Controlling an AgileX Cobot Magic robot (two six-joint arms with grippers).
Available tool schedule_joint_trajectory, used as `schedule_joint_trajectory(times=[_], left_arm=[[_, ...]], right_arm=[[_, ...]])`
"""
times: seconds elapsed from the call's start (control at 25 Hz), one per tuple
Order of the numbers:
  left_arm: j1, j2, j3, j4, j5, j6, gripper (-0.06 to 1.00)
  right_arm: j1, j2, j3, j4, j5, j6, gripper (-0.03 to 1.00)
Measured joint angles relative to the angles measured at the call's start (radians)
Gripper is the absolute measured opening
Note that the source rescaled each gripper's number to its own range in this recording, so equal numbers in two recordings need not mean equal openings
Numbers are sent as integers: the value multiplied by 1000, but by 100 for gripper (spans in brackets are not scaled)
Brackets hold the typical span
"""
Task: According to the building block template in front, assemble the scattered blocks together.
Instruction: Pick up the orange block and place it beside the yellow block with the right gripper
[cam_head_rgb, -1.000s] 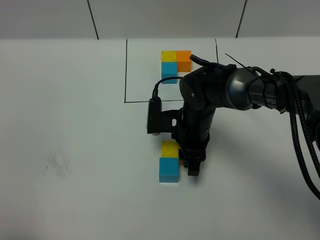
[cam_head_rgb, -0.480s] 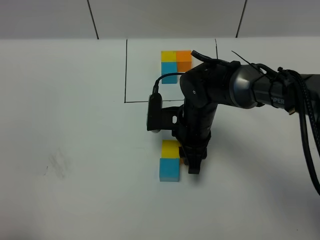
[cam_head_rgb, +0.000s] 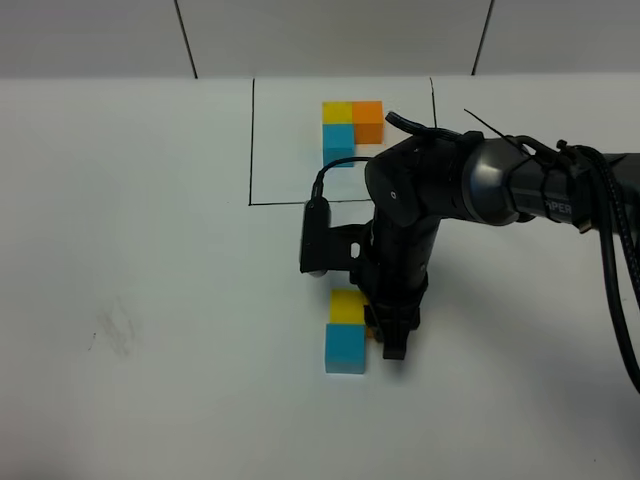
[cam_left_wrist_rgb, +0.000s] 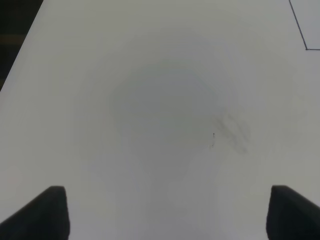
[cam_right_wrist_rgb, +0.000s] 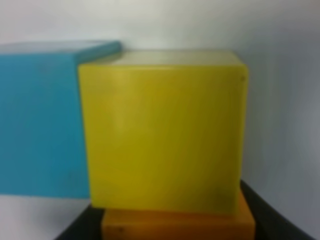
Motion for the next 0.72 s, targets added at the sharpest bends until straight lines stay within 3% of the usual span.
schedule_joint_trajectory(times=[0.56, 0.6, 0.72], left_arm=[[0, 0, 0, 0, 0, 0, 69], [0, 0, 0, 0, 0, 0, 69], [0, 0, 0, 0, 0, 0, 69]], right_arm=[[0, -1, 10, 6, -10, 1, 23], [0, -1, 10, 10, -10, 1, 30], [0, -1, 10, 16, -11, 3, 63]])
